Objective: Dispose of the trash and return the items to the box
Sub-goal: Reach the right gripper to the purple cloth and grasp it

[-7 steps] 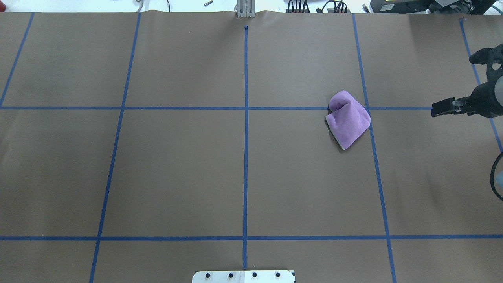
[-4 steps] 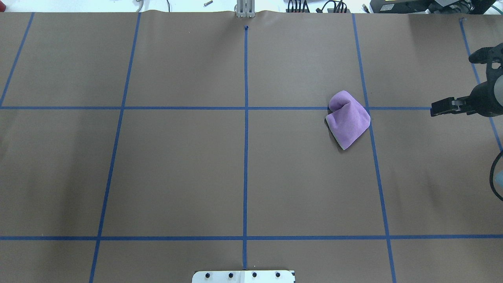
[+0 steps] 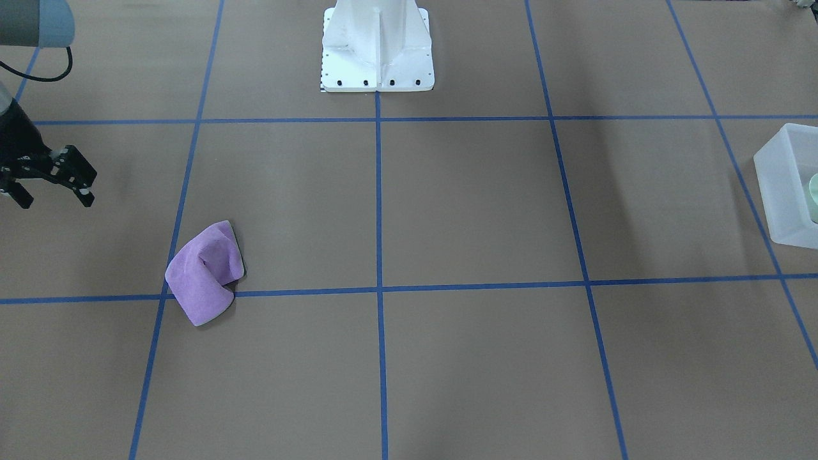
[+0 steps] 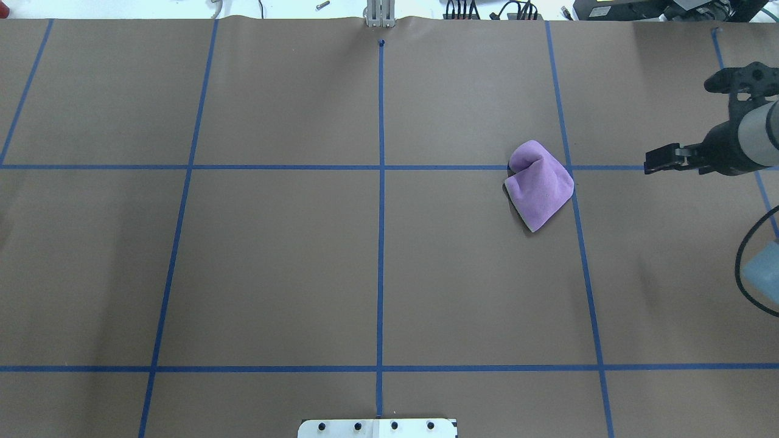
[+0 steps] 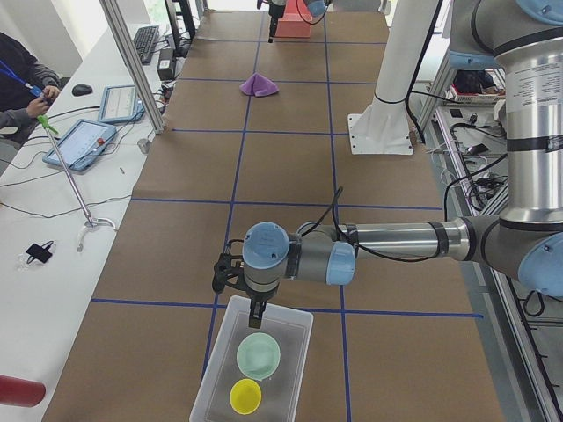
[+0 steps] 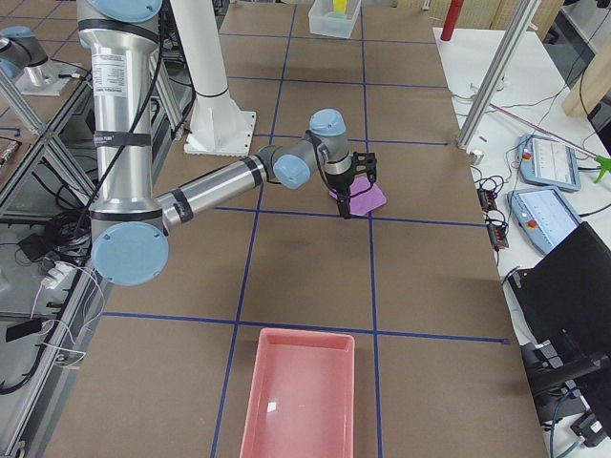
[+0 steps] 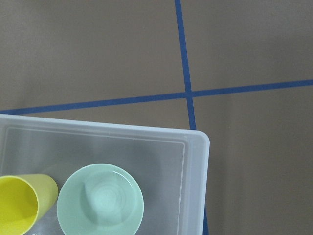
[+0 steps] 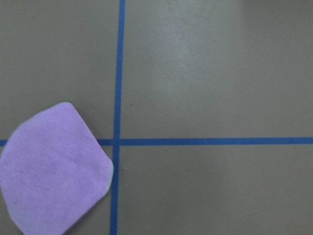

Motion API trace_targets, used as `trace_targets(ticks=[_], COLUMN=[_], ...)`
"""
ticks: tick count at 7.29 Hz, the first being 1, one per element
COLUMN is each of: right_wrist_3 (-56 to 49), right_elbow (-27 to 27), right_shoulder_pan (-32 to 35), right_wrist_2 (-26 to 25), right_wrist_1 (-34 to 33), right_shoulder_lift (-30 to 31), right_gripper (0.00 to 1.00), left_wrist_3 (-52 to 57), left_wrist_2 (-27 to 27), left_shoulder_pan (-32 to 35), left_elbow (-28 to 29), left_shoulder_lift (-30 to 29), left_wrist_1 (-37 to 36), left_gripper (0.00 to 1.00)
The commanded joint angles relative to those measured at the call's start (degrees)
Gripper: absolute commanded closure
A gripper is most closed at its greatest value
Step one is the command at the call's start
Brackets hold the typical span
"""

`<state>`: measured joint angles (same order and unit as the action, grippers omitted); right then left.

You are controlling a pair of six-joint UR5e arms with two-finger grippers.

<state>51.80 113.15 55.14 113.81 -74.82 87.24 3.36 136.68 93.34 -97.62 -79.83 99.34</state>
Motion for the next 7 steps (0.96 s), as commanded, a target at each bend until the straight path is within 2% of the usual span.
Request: trace_targets(ticks=[1, 3, 4, 5, 6, 7], right_wrist_3=[10.31, 12.17, 13.67, 13.68, 14.29, 14.91], right_elbow=[-6.07, -12.22, -14.78, -15.15, -15.24, -14.89], right_shoulder_pan=[-7.99, -9.70, -10.48, -11.62, -12.59, -12.60], right_wrist_2=[-7.68, -8.25, -9.91, -11.49, -14.20, -14.84], right_wrist_1=[-0.68, -1.38, -1.39, -1.39, -1.30, -1.39], right_shoulder_lift=[-10.90, -17.95, -19.90, -20.00, -19.39, -18.52], right_gripper=[0.00, 0.00, 0.01, 0.04, 0.28, 0.78], left_wrist_3=[-0.02, -0.02, -0.02, 0.07, 0.07, 0.07], left_wrist_2=[-0.19, -0.19, -0.19, -0.19, -0.19, -0.10], left_shoulder_pan=[0.00, -0.08, -0.08, -0.08, -0.08, -0.08], left_elbow=[-1.26, -1.35, -1.44, -1.35, -1.35, -1.35], left_shoulder_lift=[1.26, 1.25, 1.26, 1.26, 1.26, 1.26], left_wrist_1=[0.24, 0.41, 0.41, 0.41, 0.50, 0.50], left_gripper=[0.02, 0.02, 0.02, 0.02, 0.02, 0.02])
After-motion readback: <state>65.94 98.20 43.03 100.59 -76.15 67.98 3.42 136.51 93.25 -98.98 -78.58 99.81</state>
